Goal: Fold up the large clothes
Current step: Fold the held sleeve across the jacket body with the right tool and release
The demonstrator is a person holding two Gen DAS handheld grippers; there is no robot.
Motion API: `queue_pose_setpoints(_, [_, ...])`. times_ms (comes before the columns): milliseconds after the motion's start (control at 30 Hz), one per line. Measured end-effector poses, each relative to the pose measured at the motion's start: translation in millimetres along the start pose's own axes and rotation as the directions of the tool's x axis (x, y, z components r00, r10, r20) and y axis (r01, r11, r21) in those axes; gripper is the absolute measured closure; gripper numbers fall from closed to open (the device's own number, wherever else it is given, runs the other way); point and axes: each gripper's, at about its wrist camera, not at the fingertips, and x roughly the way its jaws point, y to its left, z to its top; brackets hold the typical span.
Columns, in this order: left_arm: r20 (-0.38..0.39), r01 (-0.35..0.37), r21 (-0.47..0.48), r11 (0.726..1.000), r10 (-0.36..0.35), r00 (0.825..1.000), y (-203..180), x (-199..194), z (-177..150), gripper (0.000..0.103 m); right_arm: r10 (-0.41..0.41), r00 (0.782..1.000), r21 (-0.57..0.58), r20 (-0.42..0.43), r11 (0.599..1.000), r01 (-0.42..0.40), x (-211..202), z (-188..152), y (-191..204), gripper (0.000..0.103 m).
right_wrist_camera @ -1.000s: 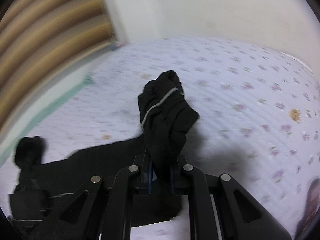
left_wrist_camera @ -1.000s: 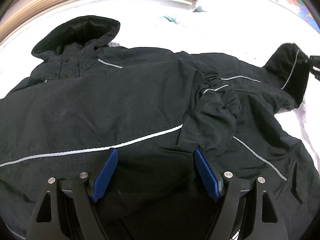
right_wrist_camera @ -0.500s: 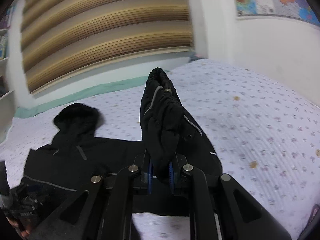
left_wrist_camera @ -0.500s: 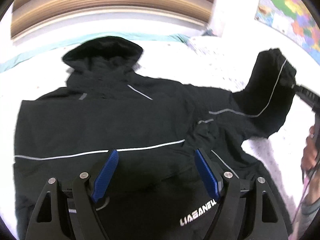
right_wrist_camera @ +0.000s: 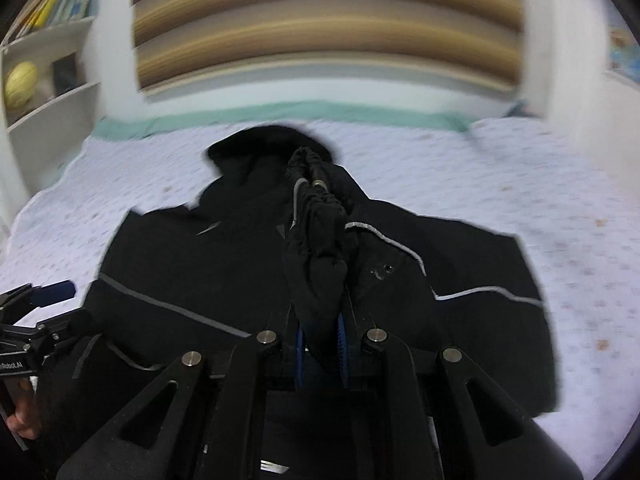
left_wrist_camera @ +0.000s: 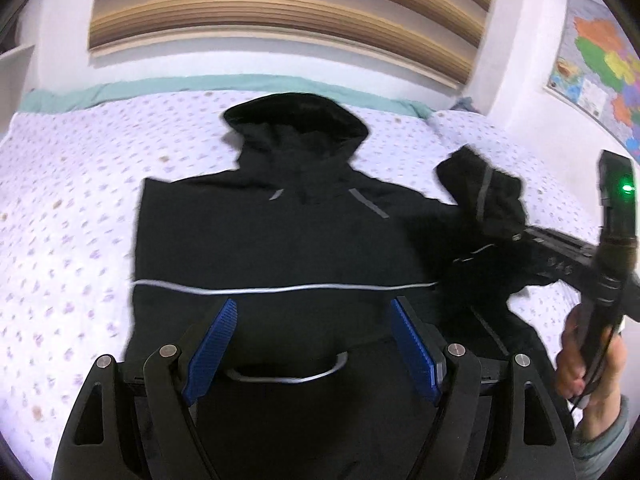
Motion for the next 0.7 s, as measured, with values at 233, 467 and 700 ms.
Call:
queue_pose_setpoints(233, [-0.039,-0.100,0.001,0.995,0.100,0.994,52,6,-17,0.024,0.231,0.963,0.083,-0.139,0.972,-0.221,87,-8,59,0.082])
queue_pose_setpoints(467, [-0.056,-0.024,-0.101,0.995,0.018,0.998,104,27,-28,0.024,0.241,0.950,0.000,-0.197,0.969,-0.246,137,-13,149,0.082])
queue_pose_setpoints(700, [-0.063,0.037,-0.155,0.987,-0.048,0.997,126,36,-31,0.024,0.235,0.942,-0.096,-0.241,0.960,-0.264,158,-23,201,0.076])
